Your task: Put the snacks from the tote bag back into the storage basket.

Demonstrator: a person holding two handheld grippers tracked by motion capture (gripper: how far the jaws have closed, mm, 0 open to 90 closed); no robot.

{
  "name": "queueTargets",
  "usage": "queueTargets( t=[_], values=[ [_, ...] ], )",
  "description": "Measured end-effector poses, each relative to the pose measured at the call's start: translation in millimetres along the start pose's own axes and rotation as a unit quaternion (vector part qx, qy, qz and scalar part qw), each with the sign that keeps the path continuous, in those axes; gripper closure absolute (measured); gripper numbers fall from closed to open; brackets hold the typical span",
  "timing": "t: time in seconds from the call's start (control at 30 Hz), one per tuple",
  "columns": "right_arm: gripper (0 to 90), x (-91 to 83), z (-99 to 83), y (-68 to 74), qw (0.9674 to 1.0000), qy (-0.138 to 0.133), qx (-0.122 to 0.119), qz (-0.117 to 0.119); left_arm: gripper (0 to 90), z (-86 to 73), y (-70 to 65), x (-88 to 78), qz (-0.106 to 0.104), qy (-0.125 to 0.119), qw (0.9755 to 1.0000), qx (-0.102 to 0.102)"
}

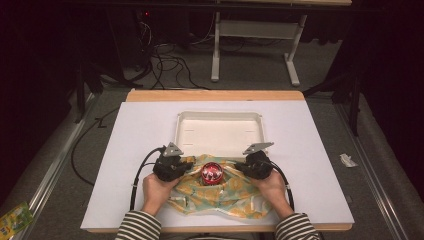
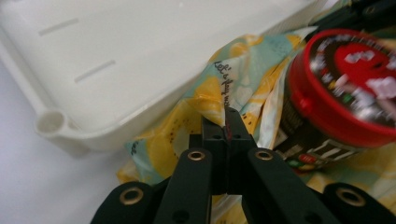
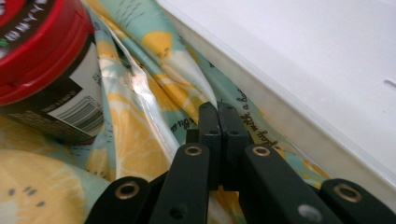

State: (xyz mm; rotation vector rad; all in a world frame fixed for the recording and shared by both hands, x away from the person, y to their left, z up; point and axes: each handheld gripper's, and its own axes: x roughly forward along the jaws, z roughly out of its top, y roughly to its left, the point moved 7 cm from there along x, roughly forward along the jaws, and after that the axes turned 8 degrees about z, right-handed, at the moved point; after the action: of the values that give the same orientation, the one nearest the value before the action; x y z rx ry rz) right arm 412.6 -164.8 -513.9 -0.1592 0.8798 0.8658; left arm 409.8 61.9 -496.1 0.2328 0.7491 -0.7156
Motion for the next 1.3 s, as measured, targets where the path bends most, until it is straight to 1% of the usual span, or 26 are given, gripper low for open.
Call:
queueTargets(
  t=[0.07,0.1,0.13,0.23,0.27,0.37,0.4,0.43,0.47,0.5,0.53,0.57,0.6,0.63,0.67,0.77,0.87,0.9,0.97,1.0,1.07,1.1,1.13,1.2,1.23,1.3],
  values=[
    [90.0,1.5,-1.2,-0.5,1.0000,0.004,0.004,-0.001,90.0,-8.4,1.2,4.2,0.001,0.009,1.0000,-0.001],
    [90.0,3.7,-2.7,-1.8,0.9999,0.010,0.003,-0.004,90.0,-15.0,3.0,8.1,0.001,0.015,0.9999,-0.009],
    [90.0,4.3,-3.7,-2.3,0.9998,0.017,0.002,-0.007,90.0,-17.2,4.3,10.0,0.006,0.017,0.9998,-0.008],
    [90.0,6.8,-4.1,-3.3,0.9998,0.016,0.003,-0.012,90.0,-20.9,6.1,15.2,0.016,0.026,0.9995,-0.006],
    [90.0,6.5,-4.2,-4.7,0.9997,0.018,0.000,-0.015,90.0,-21.2,5.9,16.4,0.019,0.025,0.9995,-0.006],
    [90.0,6.2,-4.1,-5.1,0.9997,0.015,0.008,-0.018,90.0,-21.5,5.4,16.9,0.024,0.023,0.9994,-0.003],
    [88.7,5.5,-4.6,-5.9,0.9995,0.015,0.010,-0.024,90.0,-21.6,5.6,17.0,0.027,0.021,0.9994,-0.004],
    [81.6,1.8,-5.6,-7.5,0.9994,0.007,0.014,-0.031,90.0,-22.2,5.5,16.8,0.028,0.019,0.9994,-0.006],
    [77.1,-1.6,-5.7,-7.1,0.9993,-0.003,0.021,-0.032,90.0,-22.2,5.5,16.8,0.028,0.019,0.9994,-0.006],
    [74.9,-6.4,-5.4,-6.3,0.9991,-0.015,0.024,-0.031,90.0,-22.3,4.9,17.0,0.031,0.017,0.9994,-0.003],
    [74.9,-6.4,-5.4,-6.3,0.9991,-0.015,0.024,-0.031,90.0,-22.3,4.9,17.0,0.031,0.017,0.9994,-0.003],
    [73.3,-18.8,-3.4,-3.5,0.9981,-0.045,0.026,-0.031,90.0,-22.2,4.6,17.2,0.031,0.016,0.9994,-0.002],
    [73.3,-18.8,-3.4,-3.5,0.9981,-0.045,0.026,-0.031,90.0,-22.1,4.3,17.3,0.032,0.016,0.9994,-0.001],
    [73.9,-32.5,-0.7,2.2,0.9964,-0.076,0.022,-0.033,90.0,-22.0,3.4,17.5,0.034,0.013,0.9993,0.002],
    [75.3,-38.9,0.2,6.3,0.9954,-0.088,0.021,-0.030,90.0,-22.1,3.2,17.6,0.035,0.012,0.9993,0.003],
    [83.7,-52.8,0.8,21.8,0.9939,-0.108,0.004,-0.020,90.0,-22.4,2.1,17.2,0.035,0.012,0.9993,0.004],
    [86.9,-55.2,-1.0,33.4,0.9942,-0.107,-0.008,-0.007,90.0,-22.5,1.5,17.3,0.037,0.011,0.9993,0.004],
    [87.9,-52.6,-3.4,43.8,0.9948,-0.099,-0.020,0.004,90.0,-22.5,1.4,17.1,0.038,0.010,0.9992,0.007],
    [88.3,-45.5,-6.6,50.3,0.9958,-0.085,-0.031,0.012,90.0,-22.4,1.1,17.1,0.038,0.006,0.9992,0.007],
    [88.2,-41.1,-8.6,51.6,0.9965,-0.077,-0.030,0.012,90.0,-22.4,1.1,17.1,0.038,0.006,0.9992,0.007],
    [88.2,-31.5,-12.9,49.9,0.9975,-0.065,-0.025,0.013,89.9,-22.8,0.2,16.4,0.035,0.007,0.9993,0.013],
    [88.2,-27.4,-15.1,47.0,0.9979,-0.059,-0.023,0.010,89.0,-23.2,-1.2,15.0,0.030,0.005,0.9993,0.023],
    [88.1,-24.1,-17.2,44.3,0.9984,-0.053,-0.015,0.006,87.0,-23.0,-1.8,14.0,0.029,0.003,0.9993,0.025],
    [87.7,-19.5,-20.0,38.0,0.9989,-0.047,-0.005,0.002,79.3,-22.0,-3.7,10.9,0.020,-0.005,0.9995,0.026],
    [87.4,-18.0,-20.9,35.5,0.9990,-0.045,0.002,0.000,74.6,-22.0,-3.7,10.9,0.020,-0.005,0.9995,0.026],
    [87.0,-15.5,-21.8,32.0,0.9992,-0.040,0.008,-0.003,64.4,-19.7,-7.1,4.4,0.006,-0.017,0.9996,0.023]
  ],
)
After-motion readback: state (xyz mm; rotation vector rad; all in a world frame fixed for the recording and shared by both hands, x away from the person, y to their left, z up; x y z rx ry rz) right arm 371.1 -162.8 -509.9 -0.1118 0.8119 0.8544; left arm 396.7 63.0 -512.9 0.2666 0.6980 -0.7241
